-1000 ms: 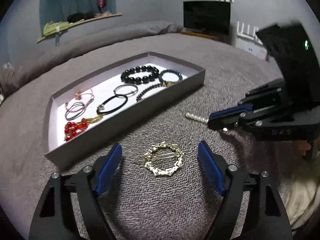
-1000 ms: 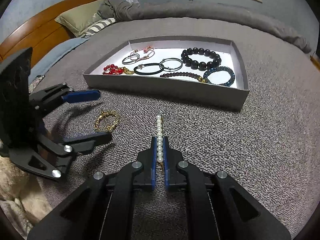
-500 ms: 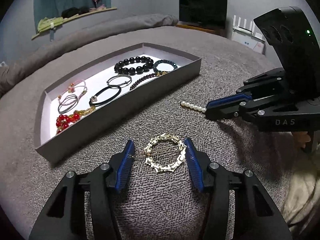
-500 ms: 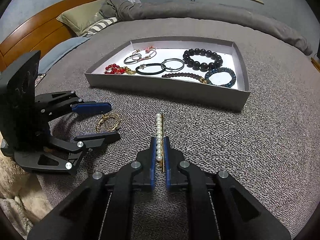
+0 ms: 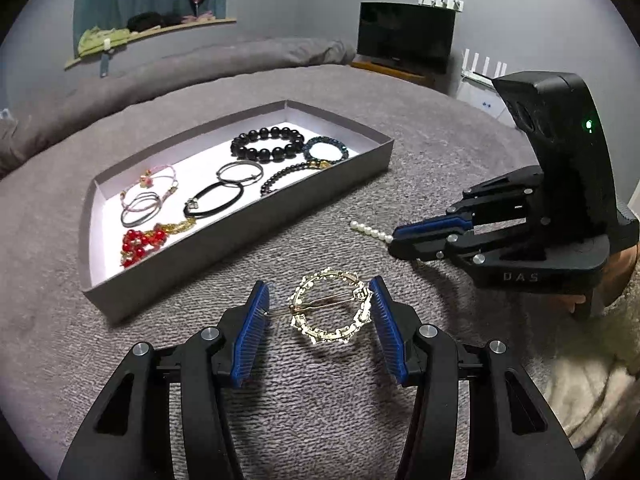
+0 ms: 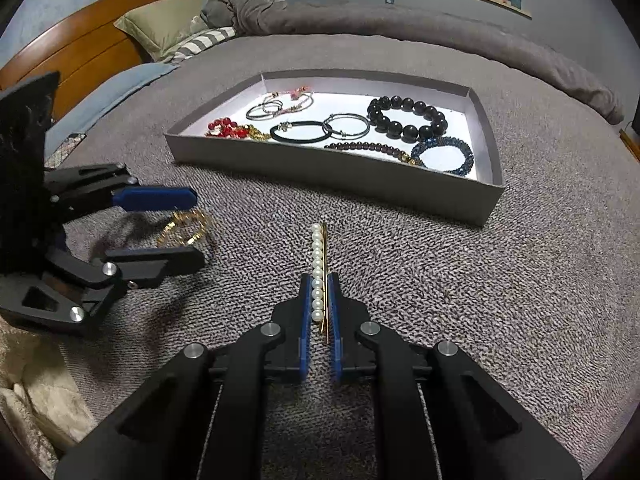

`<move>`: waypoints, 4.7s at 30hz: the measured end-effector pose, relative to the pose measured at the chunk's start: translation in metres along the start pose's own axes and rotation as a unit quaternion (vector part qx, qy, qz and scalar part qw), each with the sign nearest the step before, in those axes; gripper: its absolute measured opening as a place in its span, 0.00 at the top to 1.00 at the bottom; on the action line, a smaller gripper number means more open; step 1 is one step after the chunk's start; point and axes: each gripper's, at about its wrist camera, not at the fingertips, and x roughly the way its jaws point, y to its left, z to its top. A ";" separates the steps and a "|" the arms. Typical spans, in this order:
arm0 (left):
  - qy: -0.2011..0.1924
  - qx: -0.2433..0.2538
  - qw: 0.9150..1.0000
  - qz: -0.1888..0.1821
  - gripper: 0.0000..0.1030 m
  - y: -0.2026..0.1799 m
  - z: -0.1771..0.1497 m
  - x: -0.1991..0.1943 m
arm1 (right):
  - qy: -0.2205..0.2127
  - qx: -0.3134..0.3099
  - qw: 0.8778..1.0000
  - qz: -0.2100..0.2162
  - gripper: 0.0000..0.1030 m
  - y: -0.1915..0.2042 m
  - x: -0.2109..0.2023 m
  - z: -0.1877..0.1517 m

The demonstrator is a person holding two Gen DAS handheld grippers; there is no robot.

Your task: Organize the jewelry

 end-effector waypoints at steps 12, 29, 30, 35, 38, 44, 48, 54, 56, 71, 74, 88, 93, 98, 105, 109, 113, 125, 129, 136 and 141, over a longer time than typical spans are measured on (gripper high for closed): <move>-0.040 0.002 0.997 0.070 0.47 0.019 0.023 -0.023 | -0.076 0.005 0.997 0.002 0.92 0.002 -0.035 0.021; -0.026 -0.051 0.987 0.152 0.47 0.109 0.085 0.028 | -0.083 0.058 0.993 -0.069 0.92 -0.054 0.016 0.121; -0.022 -0.054 0.986 0.153 0.47 0.114 0.088 0.033 | -0.083 0.073 0.991 -0.071 0.92 -0.065 0.020 0.126; -0.002 -0.085 0.981 0.172 0.47 0.134 0.100 0.050 | -0.068 0.108 0.989 -0.077 0.92 -0.095 0.038 0.133; 0.012 -0.090 0.979 0.180 0.47 0.139 0.092 0.059 | -0.045 0.105 0.990 -0.087 0.92 -0.102 0.052 0.130; 0.050 -0.093 0.976 0.190 0.47 0.146 0.080 0.071 | -0.017 0.106 0.989 -0.100 0.92 -0.106 0.066 0.129; 0.060 -0.096 0.975 0.190 0.47 0.148 0.078 0.072 | -0.013 0.104 0.988 -0.112 0.92 -0.104 0.068 0.130; 0.072 -0.096 0.975 0.188 0.47 0.149 0.075 0.077 | -0.014 0.112 0.988 -0.110 0.92 -0.105 0.068 0.131; 0.075 -0.094 0.975 0.189 0.47 0.149 0.073 0.078 | -0.014 0.111 0.987 -0.112 0.92 -0.104 0.066 0.130; 0.077 -0.095 0.975 0.185 0.42 0.150 0.075 0.079 | -0.020 0.111 0.989 -0.095 0.82 -0.101 0.069 0.133; 0.070 -0.092 0.975 0.192 0.36 0.146 0.074 0.077 | -0.034 0.109 0.990 -0.089 0.62 -0.099 0.062 0.133; -0.014 -0.115 0.974 0.193 0.14 0.116 0.079 0.006 | -0.117 0.126 0.981 -0.085 0.14 -0.087 -0.005 0.120; -0.030 -0.126 0.975 0.183 0.09 0.093 0.073 -0.019 | -0.127 0.132 0.979 -0.092 0.05 -0.079 -0.030 0.112; -0.030 -0.147 0.971 0.185 0.05 0.078 0.072 -0.035 | -0.132 0.135 0.978 -0.085 0.05 -0.062 -0.053 0.106; -0.004 -0.168 0.964 0.206 0.03 0.062 0.075 -0.051 | -0.108 0.128 0.983 -0.081 0.05 -0.043 -0.074 0.095; 0.007 -0.179 0.963 0.201 0.03 0.059 0.076 -0.059 | -0.082 0.134 0.984 -0.083 0.05 -0.041 -0.078 0.090; 0.047 -0.173 0.960 0.217 0.03 0.053 0.076 -0.051 | -0.047 0.121 0.986 -0.106 0.05 -0.036 -0.072 0.088; 0.075 -0.184 0.955 0.220 0.03 0.047 0.075 -0.046 | -0.019 0.116 0.987 -0.108 0.05 -0.030 -0.061 0.087; 0.080 -0.178 0.956 0.220 0.03 0.045 0.075 -0.043 | -0.017 0.114 0.987 -0.108 0.05 -0.029 -0.060 0.087; 0.082 -0.177 0.956 0.218 0.03 0.043 0.075 -0.041 | -0.016 0.112 0.988 -0.106 0.05 -0.029 -0.061 0.087; 0.082 -0.176 0.957 0.216 0.03 0.043 0.075 -0.041 | -0.017 0.113 0.988 -0.104 0.05 -0.029 -0.061 0.087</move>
